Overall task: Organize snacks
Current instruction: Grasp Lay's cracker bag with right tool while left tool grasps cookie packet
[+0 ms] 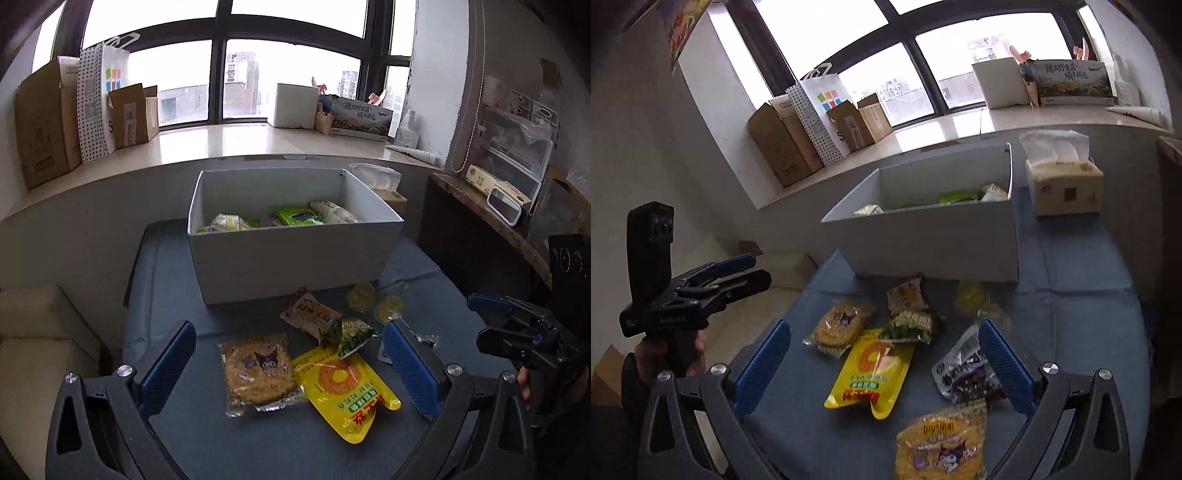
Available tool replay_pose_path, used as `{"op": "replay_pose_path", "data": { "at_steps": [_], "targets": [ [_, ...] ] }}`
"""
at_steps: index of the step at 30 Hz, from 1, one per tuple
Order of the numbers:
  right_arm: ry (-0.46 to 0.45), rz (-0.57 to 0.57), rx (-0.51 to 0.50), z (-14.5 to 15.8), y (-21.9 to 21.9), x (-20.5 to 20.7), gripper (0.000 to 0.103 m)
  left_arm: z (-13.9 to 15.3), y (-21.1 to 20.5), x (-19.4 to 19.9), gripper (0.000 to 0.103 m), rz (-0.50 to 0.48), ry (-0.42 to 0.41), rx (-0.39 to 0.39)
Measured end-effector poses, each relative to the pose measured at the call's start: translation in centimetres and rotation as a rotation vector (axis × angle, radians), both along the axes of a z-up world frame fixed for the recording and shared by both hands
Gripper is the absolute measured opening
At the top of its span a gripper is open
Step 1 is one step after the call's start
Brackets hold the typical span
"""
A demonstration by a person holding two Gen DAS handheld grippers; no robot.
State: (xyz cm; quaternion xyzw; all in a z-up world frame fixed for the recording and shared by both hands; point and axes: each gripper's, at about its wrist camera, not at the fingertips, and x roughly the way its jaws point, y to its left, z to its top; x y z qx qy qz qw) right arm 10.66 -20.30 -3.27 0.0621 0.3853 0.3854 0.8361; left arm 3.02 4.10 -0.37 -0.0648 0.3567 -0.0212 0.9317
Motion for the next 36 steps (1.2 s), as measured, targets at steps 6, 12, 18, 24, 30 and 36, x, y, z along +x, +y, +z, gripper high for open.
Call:
{"op": "replay_pose_path", "data": {
  "at_steps": [6,12,18,24,30,36],
  "targets": [
    [0.004,-0.05,-0.138,-2.9,-1.3,-2.9,0.103,-3.1,-0.3,-2.3,0.103,0.032,0.045,-0.065],
    [0.029,-0.026,-0.295,-6.4,-0.3,-3.8,0.103,-4.2,-0.5,-2.4,0.103,0.033,0.072,-0.055],
    [0.014,-0.018,-0.423,-8.7,0.9,-4.1,0.103,-5.5,0.0,-1.9,0.103,0.05,0.109,-0.031],
    [0.036,-0.026,-0.46,-10.0,0.8,-3.9,0.098,-6.5,1.0,-1.5,0.103,0.062,0.134,-0.059],
    [0.037,-0.019,-0.461,-9.4,0.4,-4.1,0.079,-7.5,0.6,0.1,0.103,0.053,0.168,-0.026],
    [0.033,-0.036,-0.387,-7.5,-0.6,-4.1,0.079,-9.6,0.4,4.0,0.103,0.053,0.237,0.0]
  ]
}}
